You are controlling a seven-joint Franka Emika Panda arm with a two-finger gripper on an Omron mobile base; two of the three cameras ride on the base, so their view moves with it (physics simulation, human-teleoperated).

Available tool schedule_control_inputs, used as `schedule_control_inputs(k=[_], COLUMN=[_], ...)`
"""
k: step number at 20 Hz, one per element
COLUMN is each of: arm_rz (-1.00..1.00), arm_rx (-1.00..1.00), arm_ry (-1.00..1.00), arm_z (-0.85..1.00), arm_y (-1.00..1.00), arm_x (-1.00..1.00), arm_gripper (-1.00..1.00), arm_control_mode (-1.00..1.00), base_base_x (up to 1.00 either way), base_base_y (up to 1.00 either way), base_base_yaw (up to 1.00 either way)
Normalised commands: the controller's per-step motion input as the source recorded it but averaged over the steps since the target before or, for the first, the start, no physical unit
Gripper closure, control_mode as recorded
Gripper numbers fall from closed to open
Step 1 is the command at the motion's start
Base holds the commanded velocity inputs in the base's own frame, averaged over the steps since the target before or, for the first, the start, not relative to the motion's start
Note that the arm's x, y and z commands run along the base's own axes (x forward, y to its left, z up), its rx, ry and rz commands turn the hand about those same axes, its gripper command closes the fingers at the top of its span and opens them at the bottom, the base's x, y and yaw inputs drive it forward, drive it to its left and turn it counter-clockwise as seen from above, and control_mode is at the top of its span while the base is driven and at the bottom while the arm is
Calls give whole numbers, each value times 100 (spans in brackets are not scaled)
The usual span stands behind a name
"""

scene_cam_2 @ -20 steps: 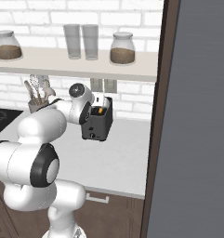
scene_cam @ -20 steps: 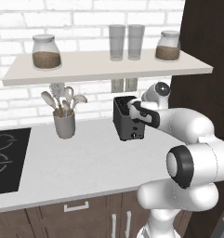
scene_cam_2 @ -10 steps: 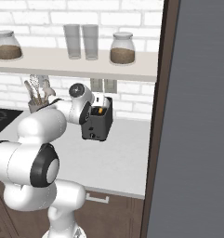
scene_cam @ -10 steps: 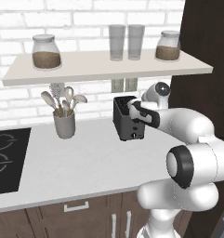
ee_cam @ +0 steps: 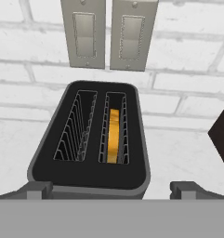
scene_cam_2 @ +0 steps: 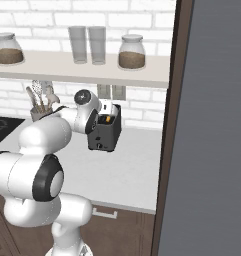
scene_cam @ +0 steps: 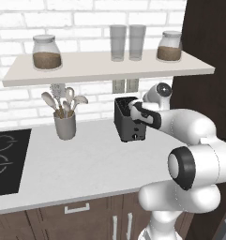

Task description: Start the toaster. Once the lever pops up, take the bread to the plate on the dining counter.

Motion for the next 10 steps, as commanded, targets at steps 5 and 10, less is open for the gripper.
schedule_control_inputs(k=[5,10], arm_rz=[0,0], arm_rx=[0,0], arm_ry=[0,0], arm_z=[0,0], arm_y=[0,0], arm_x=[0,0], arm_gripper=[-100,-100], arm_control_mode=[-100,-100], base_base_x=[0,0], base_base_y=[0,0], base_base_yaw=[0,0])
